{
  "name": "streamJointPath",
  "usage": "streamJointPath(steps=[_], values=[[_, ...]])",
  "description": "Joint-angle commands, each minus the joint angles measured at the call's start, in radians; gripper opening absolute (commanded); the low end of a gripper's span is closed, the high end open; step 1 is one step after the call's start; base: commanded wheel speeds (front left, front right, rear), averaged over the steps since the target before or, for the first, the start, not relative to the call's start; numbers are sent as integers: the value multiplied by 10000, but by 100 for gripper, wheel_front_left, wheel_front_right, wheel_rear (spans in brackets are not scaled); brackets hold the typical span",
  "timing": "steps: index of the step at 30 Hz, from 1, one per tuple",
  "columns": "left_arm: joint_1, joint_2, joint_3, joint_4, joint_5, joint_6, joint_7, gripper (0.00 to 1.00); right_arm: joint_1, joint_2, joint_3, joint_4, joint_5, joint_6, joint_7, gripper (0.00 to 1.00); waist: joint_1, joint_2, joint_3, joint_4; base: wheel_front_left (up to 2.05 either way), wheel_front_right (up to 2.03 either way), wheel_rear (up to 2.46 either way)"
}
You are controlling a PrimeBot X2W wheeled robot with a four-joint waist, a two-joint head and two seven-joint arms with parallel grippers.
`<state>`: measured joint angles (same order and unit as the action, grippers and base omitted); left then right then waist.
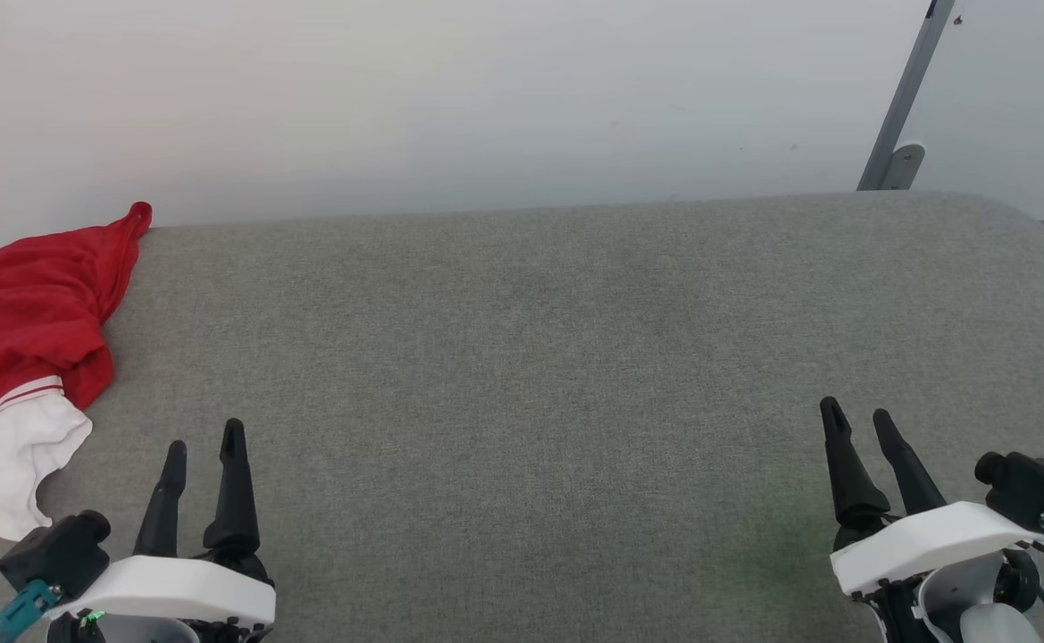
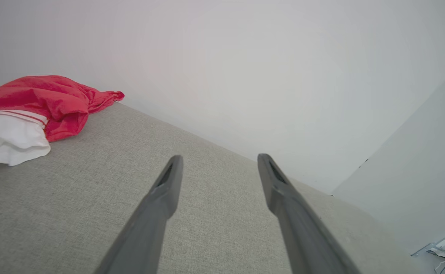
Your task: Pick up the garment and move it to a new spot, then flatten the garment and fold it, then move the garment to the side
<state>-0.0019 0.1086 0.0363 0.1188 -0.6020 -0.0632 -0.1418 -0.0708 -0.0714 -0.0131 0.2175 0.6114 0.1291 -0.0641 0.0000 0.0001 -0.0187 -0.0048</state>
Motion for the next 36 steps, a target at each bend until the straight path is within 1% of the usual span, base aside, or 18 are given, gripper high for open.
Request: streamJointPath(steps=[1,19,36], values=[[-1,45,39,-147,342,-96,-101,100,-16,-21,19,-169,-293,21,-107,100,0,-1,-3,-3,0,0,0],[161,1,99,-346,2272,-384,-542,100,166,4,33,-411,-1982,22,-346,100,0,-1,-50,-56,0,0,0],[219,-3,77,-439,3680,-512,-882,100,220,67,92,-490,-3302,23,-555,100,0,-1,-89,-71,0,0,0]])
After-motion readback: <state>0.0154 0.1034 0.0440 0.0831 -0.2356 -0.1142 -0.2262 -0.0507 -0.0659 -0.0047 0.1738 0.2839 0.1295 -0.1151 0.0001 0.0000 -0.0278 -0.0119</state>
